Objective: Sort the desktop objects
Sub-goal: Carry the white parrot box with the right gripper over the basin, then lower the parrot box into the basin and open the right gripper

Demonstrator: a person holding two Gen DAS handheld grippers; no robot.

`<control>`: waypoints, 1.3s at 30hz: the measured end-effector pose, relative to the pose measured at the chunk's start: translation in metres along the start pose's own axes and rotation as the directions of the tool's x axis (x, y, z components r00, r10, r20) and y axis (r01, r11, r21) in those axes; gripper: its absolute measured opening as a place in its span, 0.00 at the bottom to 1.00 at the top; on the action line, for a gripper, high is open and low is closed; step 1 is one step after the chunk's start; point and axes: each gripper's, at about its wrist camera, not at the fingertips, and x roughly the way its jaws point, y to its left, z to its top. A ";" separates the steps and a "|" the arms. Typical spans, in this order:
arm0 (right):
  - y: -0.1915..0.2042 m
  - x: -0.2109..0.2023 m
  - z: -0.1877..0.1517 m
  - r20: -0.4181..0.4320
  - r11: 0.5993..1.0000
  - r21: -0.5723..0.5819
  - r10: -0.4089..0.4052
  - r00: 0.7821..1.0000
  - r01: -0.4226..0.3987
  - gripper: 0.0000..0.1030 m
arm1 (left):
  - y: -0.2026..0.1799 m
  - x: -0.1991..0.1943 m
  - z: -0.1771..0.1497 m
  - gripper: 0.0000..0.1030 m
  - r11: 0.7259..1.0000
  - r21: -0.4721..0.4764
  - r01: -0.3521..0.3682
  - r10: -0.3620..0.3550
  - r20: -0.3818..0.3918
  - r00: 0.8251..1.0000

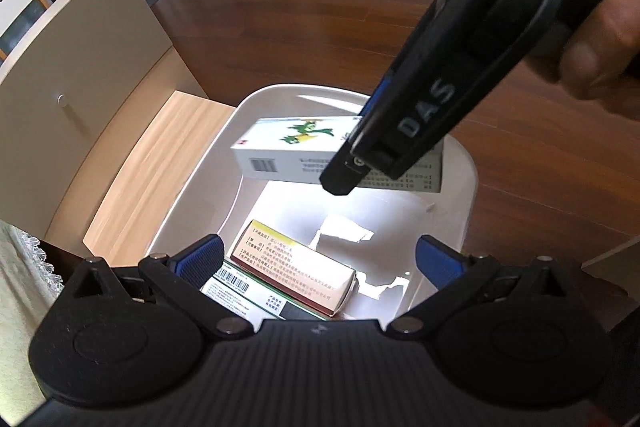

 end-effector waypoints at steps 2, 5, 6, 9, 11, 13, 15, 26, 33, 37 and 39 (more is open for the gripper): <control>-0.003 0.009 -0.001 -0.012 1.000 0.004 -0.022 1.000 0.022 0.33 | 0.002 0.002 -0.003 1.00 1.000 0.001 0.000 0.000 -0.004 1.000; -0.005 0.025 -0.001 -0.035 0.999 -0.002 -0.053 0.998 0.053 0.33 | 0.004 0.004 -0.007 1.00 1.000 0.007 -0.005 0.005 -0.012 1.000; -0.005 0.031 -0.002 -0.044 0.998 -0.004 -0.062 0.997 0.062 0.33 | 0.006 0.005 -0.008 1.00 1.000 0.009 -0.007 0.007 -0.015 1.000; -0.006 0.047 -0.001 -0.069 0.996 -0.006 -0.087 0.994 0.087 0.33 | 0.008 0.006 -0.011 1.00 1.000 0.013 -0.011 0.011 -0.020 1.000; -0.007 0.058 -0.001 -0.085 0.994 -0.006 -0.105 0.991 0.105 0.33 | 0.010 0.006 -0.013 1.00 1.000 0.011 -0.009 0.009 -0.019 1.000; -0.009 0.067 -0.001 -0.100 0.993 -0.001 -0.114 0.988 0.115 0.33 | 0.011 0.004 -0.013 1.00 1.000 0.007 -0.007 0.007 -0.017 1.000; -0.010 0.076 0.000 -0.112 0.992 -0.003 -0.126 0.986 0.127 0.33 | 0.013 0.007 -0.014 1.00 1.000 0.007 -0.004 0.004 -0.017 1.000; -0.008 0.108 -0.001 -0.167 0.983 -0.037 -0.181 0.969 0.178 0.33 | 0.019 0.021 -0.014 1.00 1.000 0.016 -0.002 0.002 -0.037 0.999; -0.009 0.114 -0.003 -0.179 0.982 -0.048 -0.186 0.966 0.180 0.33 | 0.025 0.032 -0.011 1.00 1.000 0.018 0.002 -0.002 -0.038 0.999; -0.011 0.117 -0.003 -0.182 0.982 -0.056 -0.187 0.965 0.180 0.33 | 0.026 0.036 -0.009 1.00 1.000 0.025 0.007 -0.006 -0.040 0.999; -0.012 0.118 -0.003 -0.183 0.981 -0.067 -0.192 0.964 0.183 0.33 | 0.025 0.038 -0.008 1.00 1.000 0.028 0.009 -0.008 -0.042 0.999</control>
